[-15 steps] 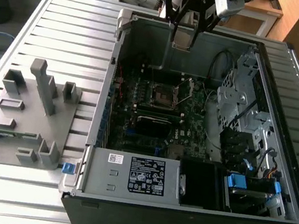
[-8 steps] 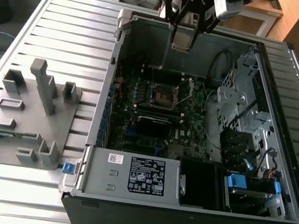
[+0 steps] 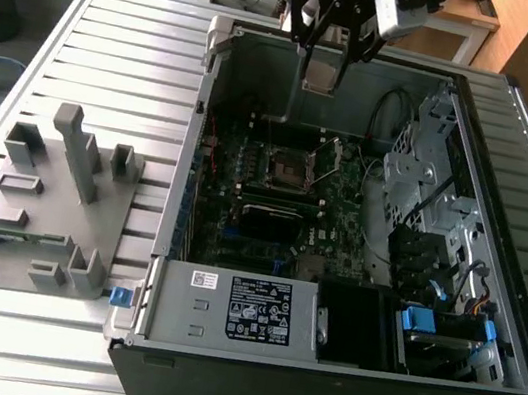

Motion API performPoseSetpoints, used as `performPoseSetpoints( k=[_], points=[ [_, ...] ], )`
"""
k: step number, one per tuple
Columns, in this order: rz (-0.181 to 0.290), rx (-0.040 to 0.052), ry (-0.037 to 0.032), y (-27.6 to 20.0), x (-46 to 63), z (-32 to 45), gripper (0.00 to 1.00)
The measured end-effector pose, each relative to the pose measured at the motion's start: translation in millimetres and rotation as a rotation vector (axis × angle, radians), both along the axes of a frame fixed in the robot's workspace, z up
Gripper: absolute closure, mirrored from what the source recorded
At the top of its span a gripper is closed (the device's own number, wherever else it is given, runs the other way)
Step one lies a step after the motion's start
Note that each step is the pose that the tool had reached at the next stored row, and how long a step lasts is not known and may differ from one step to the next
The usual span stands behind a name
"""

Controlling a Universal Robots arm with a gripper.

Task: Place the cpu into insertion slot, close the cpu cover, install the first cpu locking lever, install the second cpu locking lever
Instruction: 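Place the cpu into insertion slot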

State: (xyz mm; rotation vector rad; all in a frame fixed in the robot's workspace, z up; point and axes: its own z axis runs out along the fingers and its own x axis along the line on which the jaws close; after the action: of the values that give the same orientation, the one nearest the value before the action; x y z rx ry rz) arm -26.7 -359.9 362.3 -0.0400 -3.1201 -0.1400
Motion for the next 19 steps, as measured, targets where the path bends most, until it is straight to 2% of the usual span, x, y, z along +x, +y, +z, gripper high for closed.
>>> performPoseSetpoints(
  k=[19],
  points=[
    [0.0,-0.0006,-0.0007,0.0,0.0,-23.0,0.46]
  ],
)
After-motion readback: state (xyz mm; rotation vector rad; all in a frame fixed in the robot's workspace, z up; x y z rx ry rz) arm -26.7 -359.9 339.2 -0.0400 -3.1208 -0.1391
